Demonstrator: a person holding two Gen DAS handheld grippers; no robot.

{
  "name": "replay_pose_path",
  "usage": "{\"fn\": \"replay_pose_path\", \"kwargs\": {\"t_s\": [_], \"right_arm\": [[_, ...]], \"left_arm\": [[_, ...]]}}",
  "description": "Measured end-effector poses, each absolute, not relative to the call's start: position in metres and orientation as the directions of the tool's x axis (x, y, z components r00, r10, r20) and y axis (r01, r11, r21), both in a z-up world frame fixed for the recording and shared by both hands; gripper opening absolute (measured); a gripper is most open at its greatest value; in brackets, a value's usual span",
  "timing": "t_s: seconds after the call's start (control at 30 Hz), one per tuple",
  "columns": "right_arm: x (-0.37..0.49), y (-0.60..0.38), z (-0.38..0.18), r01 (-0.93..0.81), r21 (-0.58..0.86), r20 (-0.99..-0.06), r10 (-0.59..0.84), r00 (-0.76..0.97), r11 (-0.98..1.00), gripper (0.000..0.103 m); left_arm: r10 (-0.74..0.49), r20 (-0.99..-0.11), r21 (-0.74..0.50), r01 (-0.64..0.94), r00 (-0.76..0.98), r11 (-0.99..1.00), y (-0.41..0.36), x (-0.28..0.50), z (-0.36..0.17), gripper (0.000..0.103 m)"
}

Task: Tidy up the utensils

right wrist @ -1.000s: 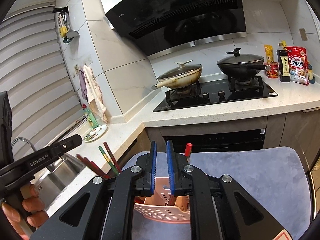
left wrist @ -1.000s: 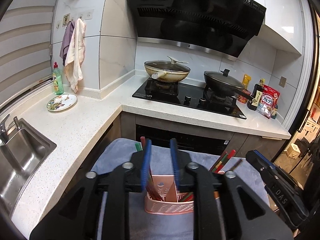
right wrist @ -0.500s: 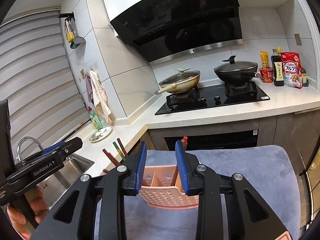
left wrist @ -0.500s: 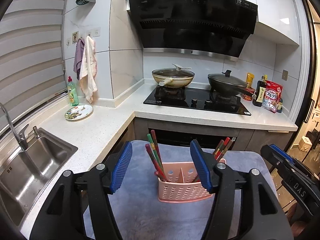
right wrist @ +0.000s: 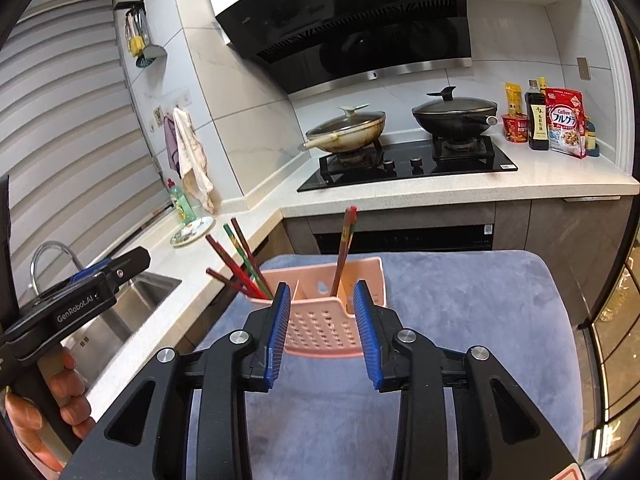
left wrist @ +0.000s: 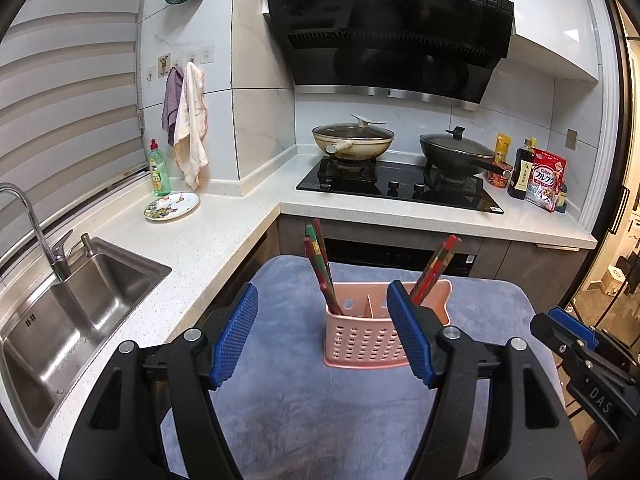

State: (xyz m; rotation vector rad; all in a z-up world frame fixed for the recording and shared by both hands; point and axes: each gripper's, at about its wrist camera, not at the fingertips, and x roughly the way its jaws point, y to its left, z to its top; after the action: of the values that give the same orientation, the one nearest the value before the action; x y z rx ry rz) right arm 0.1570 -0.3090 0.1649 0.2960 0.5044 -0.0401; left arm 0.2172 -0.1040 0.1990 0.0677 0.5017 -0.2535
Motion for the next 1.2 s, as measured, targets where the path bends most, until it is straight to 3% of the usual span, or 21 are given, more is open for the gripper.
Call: {"fn": "replay_pose_path", "kwargs": {"t_s": [0.23, 0.3, 0.47, 0.73, 0.8, 1.2], "right_arm": [[0.139, -0.285, 0.159, 0.120, 0.151, -0.526, -0.023, 0.850, 0.981, 0.032], [0.133, -0.278, 0.158, 0.127, 0.114, -0.530, -0.048, 0.847, 0.985, 0.040], [0.117, -0.262, 0.153, 0.128, 0.037, -0.532, -0.089, 0.842, 0.991, 0.047], [0.102, -0.257, 0.142, 0.126, 0.073, -0.563, -0.063, 0.824, 0.989, 0.049], [0.100, -0.257, 0.140, 0.132, 0.074, -0.567, -0.067, 0.821, 0.989, 0.056], [0.087, -0.259, 0.124, 0.164, 0.057, -0.594, -0.099, 0.798, 0.985, 0.069]], "left_arm": [[-0.206, -0.498, 0.032, 0.255, 0.843, 0.966, -0.104, 0.201, 0.188, 0.064], [-0.203, -0.498, 0.037, 0.254, 0.843, 0.966, -0.104, 0.196, 0.186, 0.065], [-0.198, -0.504, 0.034, 0.248, 0.841, 0.968, -0.098, 0.185, 0.179, 0.070], [-0.188, -0.529, 0.039, 0.245, 0.828, 0.969, -0.091, 0.170, 0.165, 0.076], [-0.184, -0.534, 0.044, 0.245, 0.825, 0.969, -0.090, 0.167, 0.162, 0.076], [-0.148, -0.563, 0.080, 0.232, 0.813, 0.969, -0.086, 0.151, 0.143, 0.086]]}}
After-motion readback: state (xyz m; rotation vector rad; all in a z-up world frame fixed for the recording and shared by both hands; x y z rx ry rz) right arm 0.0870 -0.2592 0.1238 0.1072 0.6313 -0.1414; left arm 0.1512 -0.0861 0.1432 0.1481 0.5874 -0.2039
